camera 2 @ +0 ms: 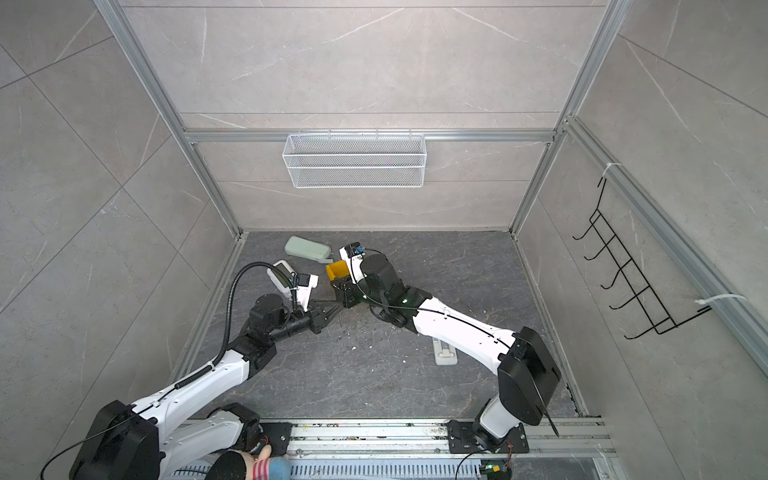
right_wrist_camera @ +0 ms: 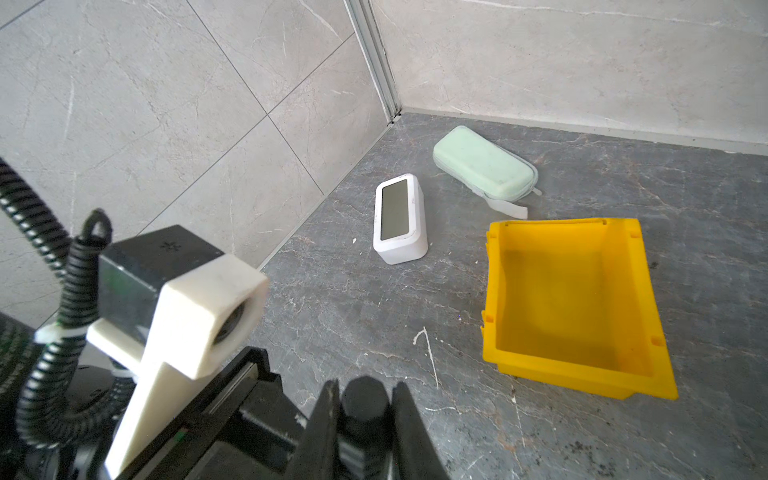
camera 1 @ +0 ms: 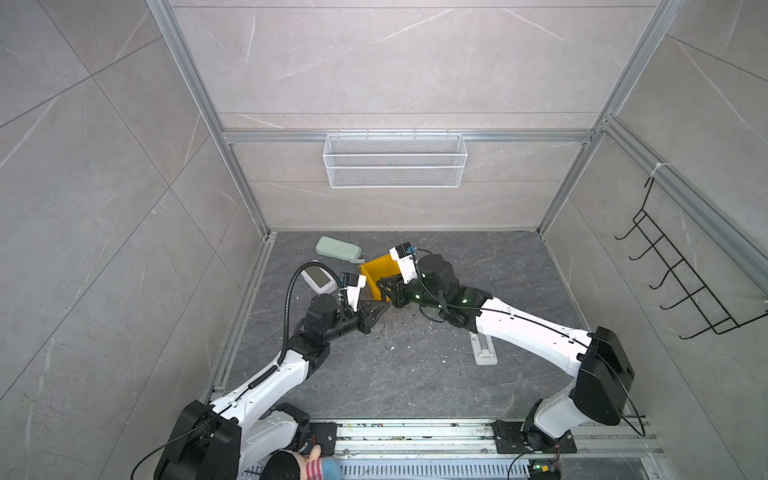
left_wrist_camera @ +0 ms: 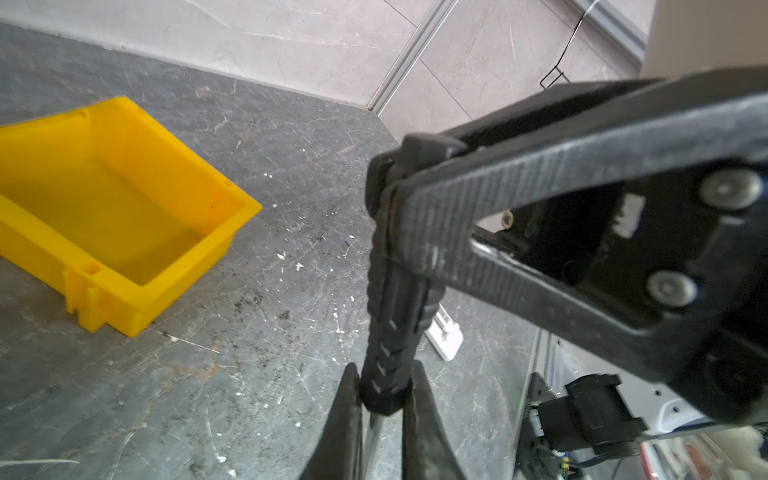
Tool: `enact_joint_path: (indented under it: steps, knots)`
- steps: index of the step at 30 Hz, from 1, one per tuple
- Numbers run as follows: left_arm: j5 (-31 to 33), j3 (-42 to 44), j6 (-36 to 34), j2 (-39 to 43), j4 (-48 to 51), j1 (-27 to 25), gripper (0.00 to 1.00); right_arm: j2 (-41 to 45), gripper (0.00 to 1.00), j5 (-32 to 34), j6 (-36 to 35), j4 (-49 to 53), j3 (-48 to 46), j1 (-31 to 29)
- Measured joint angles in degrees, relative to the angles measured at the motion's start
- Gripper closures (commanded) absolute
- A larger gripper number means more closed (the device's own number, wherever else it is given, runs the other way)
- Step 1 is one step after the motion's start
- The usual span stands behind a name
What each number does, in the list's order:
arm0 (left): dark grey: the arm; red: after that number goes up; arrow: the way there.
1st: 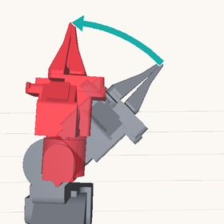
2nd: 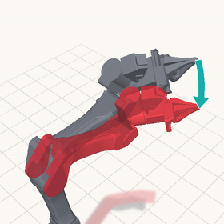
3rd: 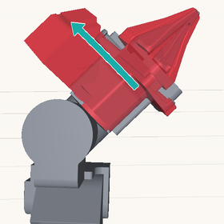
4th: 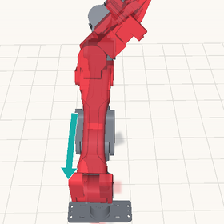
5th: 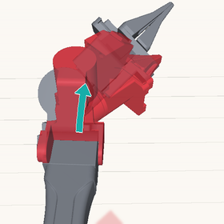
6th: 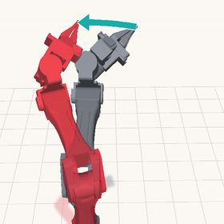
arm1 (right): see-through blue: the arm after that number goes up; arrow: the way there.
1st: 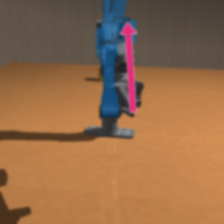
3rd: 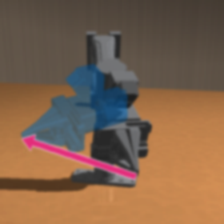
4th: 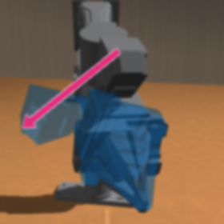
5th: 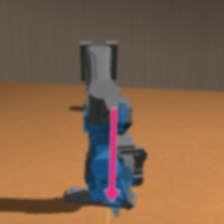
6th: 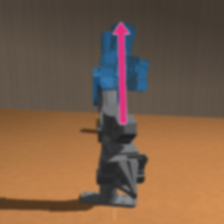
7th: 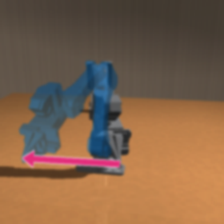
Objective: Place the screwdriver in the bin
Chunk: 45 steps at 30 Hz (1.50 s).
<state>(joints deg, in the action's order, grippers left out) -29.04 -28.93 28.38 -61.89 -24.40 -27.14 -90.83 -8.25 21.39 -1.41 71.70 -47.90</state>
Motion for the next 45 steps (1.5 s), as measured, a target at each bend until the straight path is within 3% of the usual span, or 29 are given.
enact_joint_path:
  steps: [4,5,8,12,15,18,21,32,36,45]
  knots:
    - [0.11,0.00,0.07,-0.02,0.00,0.00,1.00,0.00,1.00,-0.04,-0.02,0.07,0.00,0.04]
    - [0.20,0.00,0.04,-0.04,0.00,0.00,1.00,0.00,0.96,-0.02,-0.02,0.07,0.00,0.04]
    - [0.46,0.00,0.09,-0.09,0.02,0.00,1.00,0.00,0.79,0.07,-0.04,0.20,0.00,0.04]
    - [1.27,-0.17,0.13,-0.09,0.00,-0.13,1.00,0.55,0.33,0.02,-0.50,0.68,0.00,0.02]
    - [2.56,-0.31,0.13,-0.09,-0.02,-0.13,1.00,1.42,0.16,0.22,-1.44,0.94,0.00,0.02]
    - [4.13,-0.37,0.17,-0.09,-0.02,-0.13,1.00,2.51,0.06,0.55,-2.23,1.53,0.00,0.04]
    - [6.19,-0.52,0.85,-0.17,-0.04,-0.15,1.00,3.78,0.01,1.11,-3.34,2.01,0.00,0.04]
    - [17.49,-7.80,9.75,-7.69,2.45,-0.15,1.00,11.13,0.01,1.64,-12.74,5.16,-4.07,0.02]
    - [21.51,-12.68,14.10,-13.55,4.15,-0.15,1.00,11.63,0.01,2.32,-15.69,7.58,-4.13,0.02]
    - [30.86,-31.26,21.86,-29.38,18.12,-0.15,1.00,11.74,0.01,5.22,-20.44,12.39,-4.13,0.07]
